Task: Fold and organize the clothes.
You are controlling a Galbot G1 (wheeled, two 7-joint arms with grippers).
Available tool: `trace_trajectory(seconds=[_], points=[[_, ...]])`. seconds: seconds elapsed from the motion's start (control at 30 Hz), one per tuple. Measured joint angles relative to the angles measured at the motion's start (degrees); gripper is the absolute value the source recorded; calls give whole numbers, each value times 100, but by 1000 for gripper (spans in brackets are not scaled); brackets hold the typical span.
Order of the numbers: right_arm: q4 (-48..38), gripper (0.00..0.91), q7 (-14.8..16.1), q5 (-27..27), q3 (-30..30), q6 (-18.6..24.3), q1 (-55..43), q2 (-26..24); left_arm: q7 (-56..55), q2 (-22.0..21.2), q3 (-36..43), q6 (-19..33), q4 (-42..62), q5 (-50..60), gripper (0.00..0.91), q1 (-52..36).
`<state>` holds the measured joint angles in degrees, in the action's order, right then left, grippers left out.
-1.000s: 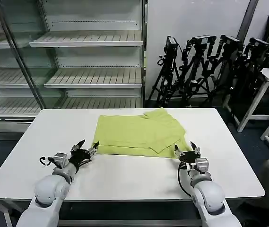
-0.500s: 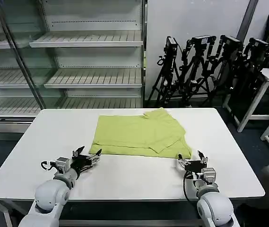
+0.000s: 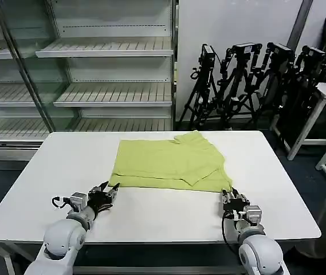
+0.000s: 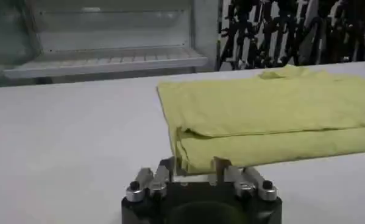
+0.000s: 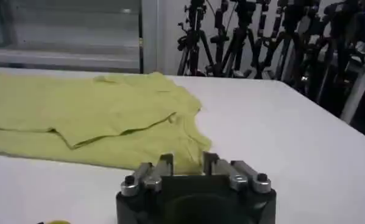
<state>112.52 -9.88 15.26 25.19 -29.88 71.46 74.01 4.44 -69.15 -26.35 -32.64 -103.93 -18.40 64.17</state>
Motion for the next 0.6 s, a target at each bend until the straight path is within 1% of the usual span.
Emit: trace_trajectory(seconds=[0.27, 0.3, 0.6], points=[[71, 0, 48, -28, 23, -5, 80, 14, 45, -60, 0, -12, 8, 59, 0, 14], [89, 0, 57, -39, 24, -4, 101, 16, 51, -66, -7, -12, -7, 68, 10, 26], [364, 0, 107, -131, 86, 14, 378, -7, 98, -150, -170, 60, -303, 215, 10, 322]])
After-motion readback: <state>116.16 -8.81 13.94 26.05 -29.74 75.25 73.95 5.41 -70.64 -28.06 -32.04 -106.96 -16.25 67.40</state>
